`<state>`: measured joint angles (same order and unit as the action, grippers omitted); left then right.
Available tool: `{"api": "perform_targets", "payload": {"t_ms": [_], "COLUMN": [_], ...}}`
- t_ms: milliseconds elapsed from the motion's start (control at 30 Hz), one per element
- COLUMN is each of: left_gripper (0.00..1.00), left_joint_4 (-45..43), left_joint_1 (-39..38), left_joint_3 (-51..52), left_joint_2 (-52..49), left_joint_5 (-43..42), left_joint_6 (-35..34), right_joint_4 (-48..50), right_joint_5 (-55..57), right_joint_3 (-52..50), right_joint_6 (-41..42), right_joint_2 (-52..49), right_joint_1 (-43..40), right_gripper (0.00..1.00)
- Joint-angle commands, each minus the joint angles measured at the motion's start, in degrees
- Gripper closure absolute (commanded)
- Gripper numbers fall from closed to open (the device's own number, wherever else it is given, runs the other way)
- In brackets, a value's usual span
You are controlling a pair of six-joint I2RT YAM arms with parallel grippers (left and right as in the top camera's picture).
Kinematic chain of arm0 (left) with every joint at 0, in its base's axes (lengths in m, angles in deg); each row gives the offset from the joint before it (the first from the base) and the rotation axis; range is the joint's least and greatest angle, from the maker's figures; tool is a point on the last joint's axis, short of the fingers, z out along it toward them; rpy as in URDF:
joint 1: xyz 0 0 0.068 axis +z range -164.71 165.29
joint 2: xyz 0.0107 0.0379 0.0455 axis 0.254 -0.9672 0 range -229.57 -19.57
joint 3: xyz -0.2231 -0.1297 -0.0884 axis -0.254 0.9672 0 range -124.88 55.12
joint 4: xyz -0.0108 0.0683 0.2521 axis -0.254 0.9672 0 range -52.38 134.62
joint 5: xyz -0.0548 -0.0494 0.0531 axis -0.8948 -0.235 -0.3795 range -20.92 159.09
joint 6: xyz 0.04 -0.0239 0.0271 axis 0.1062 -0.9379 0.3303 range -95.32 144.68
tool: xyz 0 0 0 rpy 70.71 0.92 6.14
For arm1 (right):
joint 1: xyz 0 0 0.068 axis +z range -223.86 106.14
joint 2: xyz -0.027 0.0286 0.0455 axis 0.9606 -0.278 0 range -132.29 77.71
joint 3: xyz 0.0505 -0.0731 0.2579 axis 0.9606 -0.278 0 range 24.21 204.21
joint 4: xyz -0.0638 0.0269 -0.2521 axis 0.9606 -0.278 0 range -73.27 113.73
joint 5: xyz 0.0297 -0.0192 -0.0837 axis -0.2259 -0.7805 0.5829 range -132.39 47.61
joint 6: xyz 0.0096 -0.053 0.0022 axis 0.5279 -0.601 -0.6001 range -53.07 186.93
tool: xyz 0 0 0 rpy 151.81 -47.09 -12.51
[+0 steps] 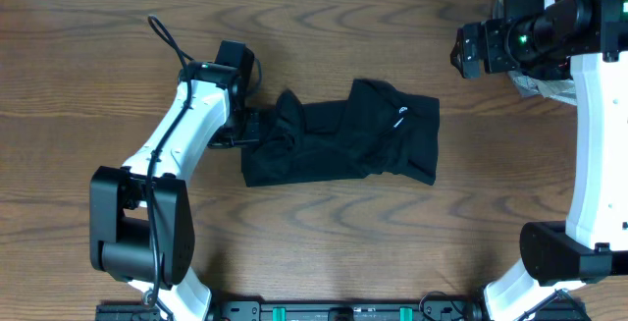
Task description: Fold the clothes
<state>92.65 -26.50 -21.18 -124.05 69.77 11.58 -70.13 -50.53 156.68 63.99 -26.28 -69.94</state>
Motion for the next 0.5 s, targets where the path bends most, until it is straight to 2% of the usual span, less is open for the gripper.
{"api": "perform_targets", "payload": {"t_ms": [0,267,467], "left_gripper": [0.91,0.91,0.92], "left_joint_4": [-0.5,-1.5,-3.8], "left_joint_1": [-2.0,-5.2,-7.9], "left_joint_3": [0.4,0.4,0.3], "left_joint_2": [-0.8,-3.2,-3.2], "left_joint_5": [1.5,1.4,-7.7], "left_joint_6": [-1.2,-2.1,-2.3], "right_joint_4": [0.2,0.2,0.4], "right_joint_5": [-1.1,-1.3,-1.3], "right_joint_3": [-0.3,-0.3,-0.3], "right_joint_6": [0.7,0.8,0.8], "right_joint_2": [-0.3,-0.3,-0.3], "right_joint_1": [-0.5,-0.5,-0.5], "right_gripper": [0.02,0.02,0.02]}}
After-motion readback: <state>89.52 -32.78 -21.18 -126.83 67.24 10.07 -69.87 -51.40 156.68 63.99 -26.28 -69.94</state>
